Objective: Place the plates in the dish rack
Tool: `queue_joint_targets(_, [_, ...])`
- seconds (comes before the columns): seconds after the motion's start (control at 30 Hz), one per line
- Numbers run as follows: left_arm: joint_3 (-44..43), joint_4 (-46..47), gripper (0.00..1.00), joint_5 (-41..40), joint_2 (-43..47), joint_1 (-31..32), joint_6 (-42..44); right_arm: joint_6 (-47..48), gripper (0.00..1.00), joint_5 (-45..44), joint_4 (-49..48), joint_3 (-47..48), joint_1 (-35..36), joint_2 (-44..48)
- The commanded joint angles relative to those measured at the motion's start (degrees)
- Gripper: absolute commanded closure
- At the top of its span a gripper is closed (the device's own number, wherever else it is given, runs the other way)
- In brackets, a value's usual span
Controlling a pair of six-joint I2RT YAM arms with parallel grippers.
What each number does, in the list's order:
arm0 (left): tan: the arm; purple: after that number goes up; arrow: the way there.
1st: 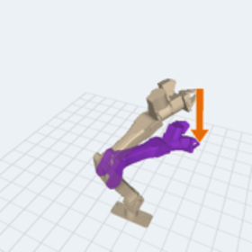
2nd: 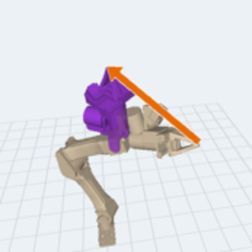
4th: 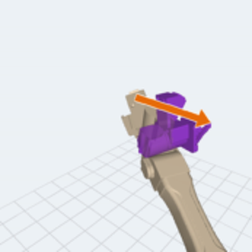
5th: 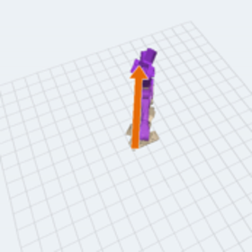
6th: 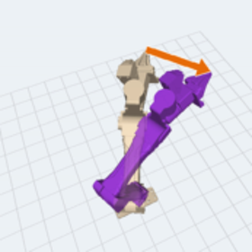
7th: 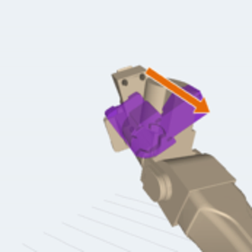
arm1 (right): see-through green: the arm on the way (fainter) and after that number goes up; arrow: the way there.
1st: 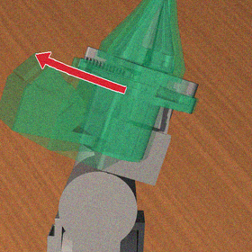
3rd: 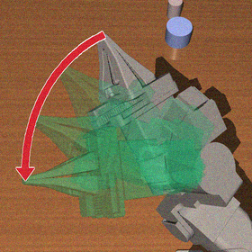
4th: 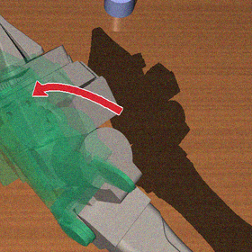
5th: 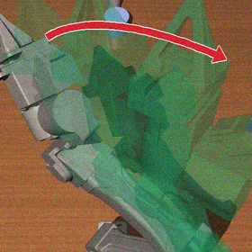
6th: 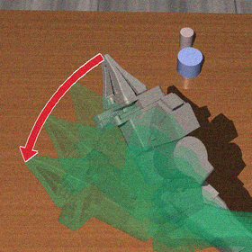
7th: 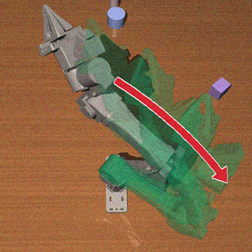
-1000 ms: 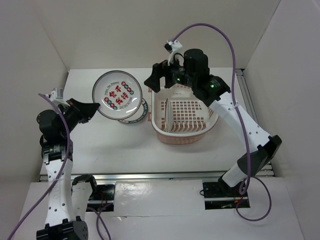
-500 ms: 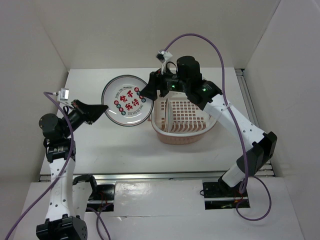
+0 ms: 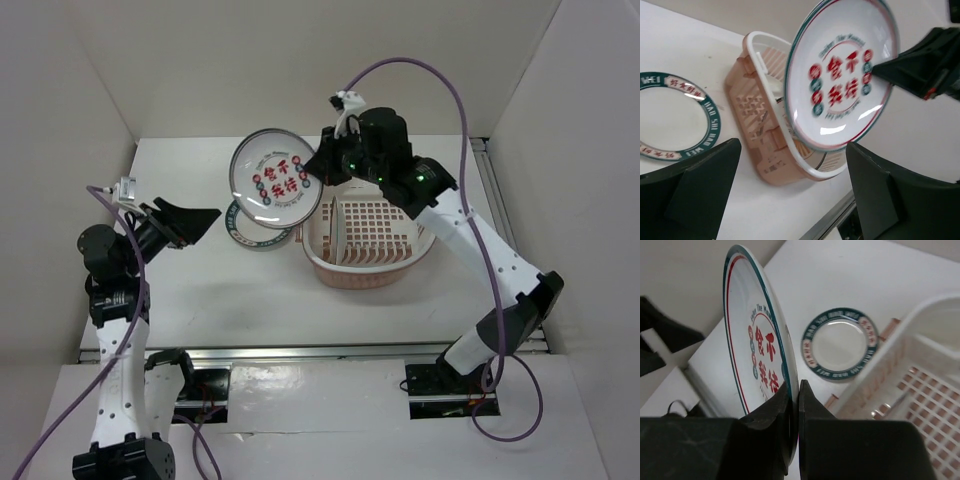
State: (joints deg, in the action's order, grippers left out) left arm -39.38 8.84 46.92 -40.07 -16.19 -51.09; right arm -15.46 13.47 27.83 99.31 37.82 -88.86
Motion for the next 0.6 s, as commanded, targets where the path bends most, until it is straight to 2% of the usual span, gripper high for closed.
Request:
queue_joint_targets(0.0, [-3.9,-9.2,0.0,-2.4,1.3,0.0,6.2,0.3,1.0,-21.6,5.6,8.2,0.9,7.9])
queue_joint_targets(0.03, [-3.9,-11.1,0.0,-2.4,1.3,0.0,7.1,1.0,1.0,-25.5,7.3,8.2,0.9,9.6])
queue_joint_targets(0.07, [-3.9,-13.0,0.0,-2.4,1.3,0.0,9.0,1.0,1.0,-33.4,10.0,8.2,1.6,10.4])
queue_joint_targets(0.13, [-2.5,-16.6,0.0,-3.2,1.9,0.0,10.3,1.0,1.0,-40.6,12.4,8.2,2.3,11.9])
queue_joint_targets(0.17, [-1.7,-17.2,0.0,-3.9,2.9,0.0,10.9,1.0,1.0,-47.9,15.0,7.5,3.2,12.6])
queue_joint_targets(0.27, [0.3,-19.3,0.0,-5.4,4.2,0.0,13.2,-1.1,1.0,-61.1,21.2,6.9,5.2,14.0])
queue_joint_targets(0.37, [1.0,-19.3,0.0,-4.4,4.2,0.0,13.2,-5.0,1.0,-69.1,27.7,6.9,6.5,14.0])
queue_joint_targets(0.5, [1.0,-20.6,0.0,-4.9,3.6,0.0,13.2,-10.9,1.0,-73.1,33.8,5.9,7.5,12.6])
queue_joint_targets(0.57, [1.0,-20.6,0.0,-5.7,3.1,0.0,13.2,-11.5,1.0,-74.5,33.3,2.7,7.5,12.0])
